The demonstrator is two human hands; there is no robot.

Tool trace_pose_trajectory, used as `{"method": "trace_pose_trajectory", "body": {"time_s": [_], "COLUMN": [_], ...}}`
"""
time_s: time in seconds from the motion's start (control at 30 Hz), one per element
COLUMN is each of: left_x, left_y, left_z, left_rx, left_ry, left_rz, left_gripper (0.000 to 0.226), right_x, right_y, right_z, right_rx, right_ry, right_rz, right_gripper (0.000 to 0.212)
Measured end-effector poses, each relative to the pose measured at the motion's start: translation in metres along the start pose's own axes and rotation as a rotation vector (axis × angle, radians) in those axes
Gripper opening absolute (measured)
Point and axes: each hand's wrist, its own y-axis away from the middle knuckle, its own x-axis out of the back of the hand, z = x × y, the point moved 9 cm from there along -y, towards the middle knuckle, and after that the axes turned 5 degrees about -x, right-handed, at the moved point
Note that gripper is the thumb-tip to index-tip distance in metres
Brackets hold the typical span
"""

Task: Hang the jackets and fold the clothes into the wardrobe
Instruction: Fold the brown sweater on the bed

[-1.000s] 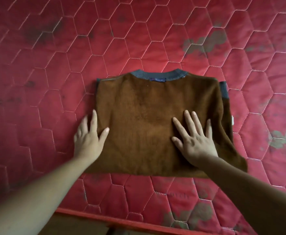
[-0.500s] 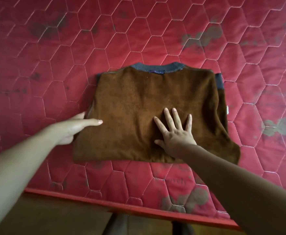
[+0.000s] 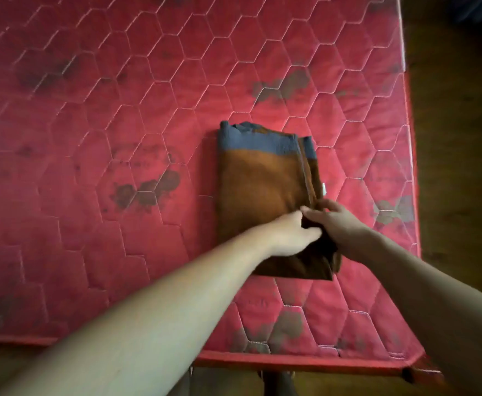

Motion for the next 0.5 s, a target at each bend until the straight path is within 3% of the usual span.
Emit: {"method": "trace_pose_trajectory", "body": {"time_s": [0.07,0.13,0.23,0.33,0.5], "left_x": [-0.040,-0.056,-0.052,-0.034,-0.042], "left_y": [-0.039,-0.049,-0.055,-0.048,-0.066], "left_z": [-0.050,-0.078,-0.099,-0.093,-0.120], "left_rx": [-0.018,-0.013,-0.132,-0.257,-0.194], "left_ry": [-0.096,-0.118,-0.160,-0.454,-0.799], "left_rz": [-0.022,0.043,0.211,0.372,0.239], "left_gripper": [0.055,0.060,0.060,0.059,0.064], "right_x": [0.020,0.018,0.013,0.029,0.041], "right_y": [-0.009,-0.013,-0.010,0.003,-0.007], "right_z": [0.034,0.045,0.026,0.018,0.046], "right_rx": [-0.093,-0.089,0.129,0.239,0.045], "right_ry": [0.275,0.384,0.454,0.430,0.676], "right_rz": [0.086,0.096,0.243,0.410,0.378], "right_gripper": [0.027,0.024,0.025,0.022,0.012]}}
